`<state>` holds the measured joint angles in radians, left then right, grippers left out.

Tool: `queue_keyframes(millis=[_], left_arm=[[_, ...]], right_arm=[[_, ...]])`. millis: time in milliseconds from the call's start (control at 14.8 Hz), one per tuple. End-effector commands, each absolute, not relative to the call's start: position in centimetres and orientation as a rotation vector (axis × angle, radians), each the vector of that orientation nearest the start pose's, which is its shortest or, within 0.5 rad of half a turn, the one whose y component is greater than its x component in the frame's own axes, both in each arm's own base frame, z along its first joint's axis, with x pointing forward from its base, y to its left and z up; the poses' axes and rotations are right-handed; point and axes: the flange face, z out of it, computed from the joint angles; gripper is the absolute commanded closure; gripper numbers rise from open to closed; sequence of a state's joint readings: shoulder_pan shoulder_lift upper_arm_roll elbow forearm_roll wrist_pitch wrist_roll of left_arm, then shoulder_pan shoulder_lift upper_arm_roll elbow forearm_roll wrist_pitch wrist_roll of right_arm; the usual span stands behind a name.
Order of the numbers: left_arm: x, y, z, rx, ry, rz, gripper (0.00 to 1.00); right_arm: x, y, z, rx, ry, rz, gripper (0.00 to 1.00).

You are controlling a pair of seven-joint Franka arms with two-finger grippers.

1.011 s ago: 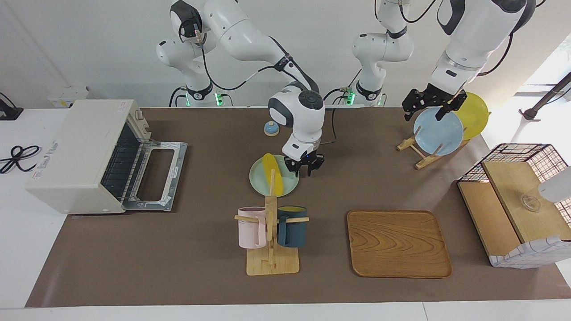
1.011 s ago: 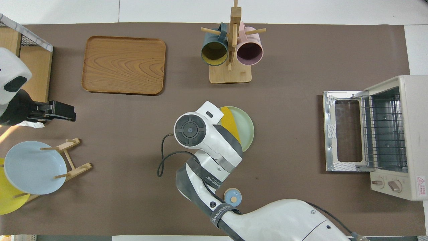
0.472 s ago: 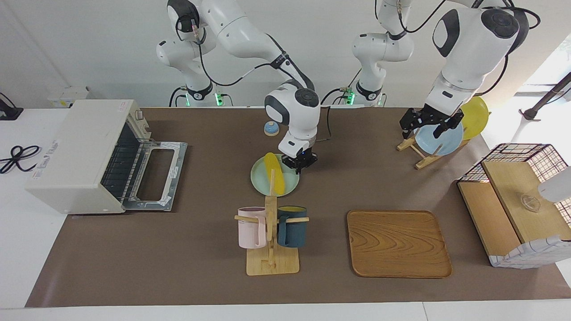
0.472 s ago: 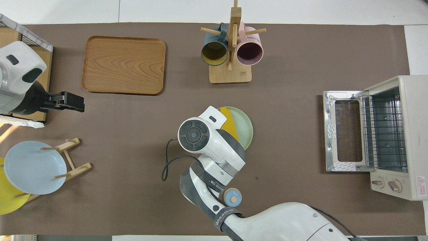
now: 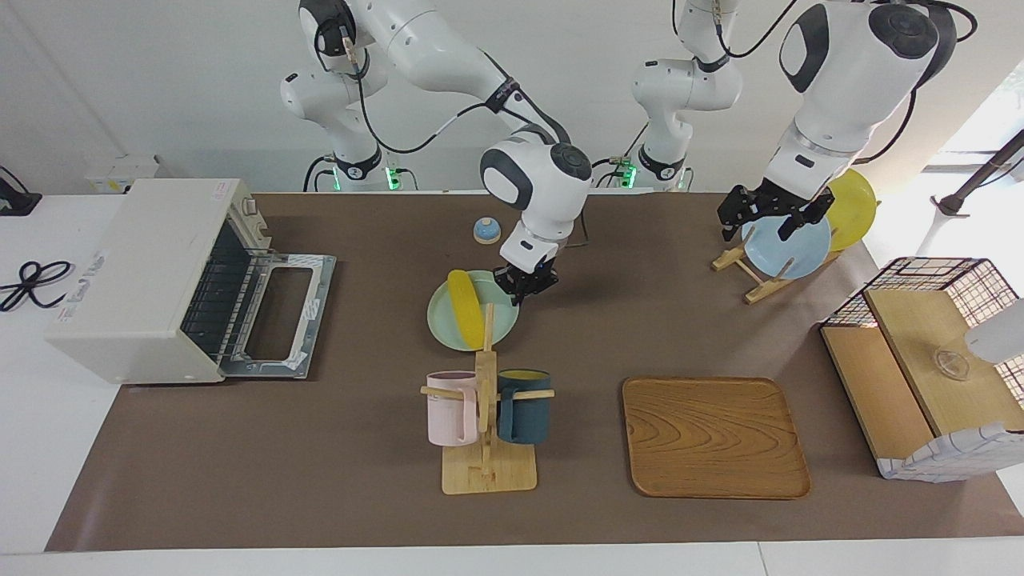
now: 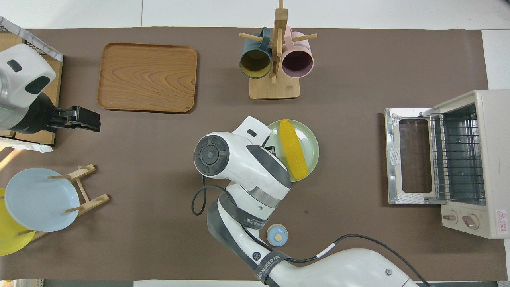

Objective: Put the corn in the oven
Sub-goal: 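Carry the plate with corn into the open oven with the right gripper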

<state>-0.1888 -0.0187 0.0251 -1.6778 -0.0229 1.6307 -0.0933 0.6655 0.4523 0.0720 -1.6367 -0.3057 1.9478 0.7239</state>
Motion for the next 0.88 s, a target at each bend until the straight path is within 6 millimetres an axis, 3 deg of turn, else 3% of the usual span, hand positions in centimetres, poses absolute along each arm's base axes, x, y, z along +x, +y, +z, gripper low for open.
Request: queue_keyframes(millis=[0,135,270,472,809], left_arm=[[54.0,-9.1,59.5,-3.163,0.134,0.068,0.00],[54.1,-9.0,59.5,-3.165,0.129,0.064,0.00],[54.0,-9.0,59.4,-3.166,0.126,0.064,0.00],[54.1,-8.6,59.2,-3.168,0.116,0.074,0.00],[54.0,-9.4,59.0,-3.166,0.135,0.067,0.00]], right_arm=[[51.4,40.8,34.5,-3.482,-0.268,-0.081,1.00],[52.4,37.8,35.7,-3.511,-0.187,-0.049,1.00],[53.9,32.1,38.6,-3.523,-0.118,-0.005,1.00],[53.7,22.8,42.5,-3.516,-0.147,0.056,1.00],[53.8,12.1,43.4,-3.510,0.026,0.155,1.00]])
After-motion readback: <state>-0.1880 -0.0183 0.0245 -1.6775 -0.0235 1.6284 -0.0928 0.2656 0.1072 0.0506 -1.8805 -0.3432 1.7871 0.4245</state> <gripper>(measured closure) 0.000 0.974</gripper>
